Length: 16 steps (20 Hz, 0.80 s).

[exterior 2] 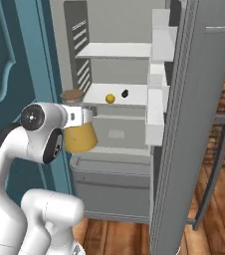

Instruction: Move the eggplant and pear from the top shelf to the second highest shelf to make space. Then, place the pitcher from the counter on the cleared top shelf.

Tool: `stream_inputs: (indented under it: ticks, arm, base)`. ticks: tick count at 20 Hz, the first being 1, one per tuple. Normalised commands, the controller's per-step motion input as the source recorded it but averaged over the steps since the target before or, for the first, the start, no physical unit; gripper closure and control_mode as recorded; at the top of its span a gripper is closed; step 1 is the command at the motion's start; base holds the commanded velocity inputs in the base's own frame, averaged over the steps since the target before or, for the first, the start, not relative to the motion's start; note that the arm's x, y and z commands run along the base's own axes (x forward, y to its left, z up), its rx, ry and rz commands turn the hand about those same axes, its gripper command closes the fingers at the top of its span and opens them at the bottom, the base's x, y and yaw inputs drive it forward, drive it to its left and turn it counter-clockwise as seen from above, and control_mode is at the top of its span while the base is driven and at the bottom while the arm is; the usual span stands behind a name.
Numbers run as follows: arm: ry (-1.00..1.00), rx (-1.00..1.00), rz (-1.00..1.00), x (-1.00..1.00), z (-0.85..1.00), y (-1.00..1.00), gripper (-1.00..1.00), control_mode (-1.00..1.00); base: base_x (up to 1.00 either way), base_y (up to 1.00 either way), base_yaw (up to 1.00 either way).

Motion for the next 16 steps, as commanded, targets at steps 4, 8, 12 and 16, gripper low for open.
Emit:
stream_inputs:
  ticks: [4,8,12,16]
  arm:
    - [0.0,0.0,0.0,0.0,0.0,0.0,1.0,1.0]
    - [0.0,0.0,0.0,0.0,0.0,0.0,1.0,1.0]
    - [0.0,0.0,0.0,0.0,0.0,0.0,1.0,1.0]
    - [0.0,0.0,0.0,0.0,0.0,0.0,1.0,1.0]
  base:
    - [0.88,0.0,-0.02]
    - [0.96,0.0,0.0]
    - [0.94,0.0,0.0]
    - [0.59,0.0,0.0]
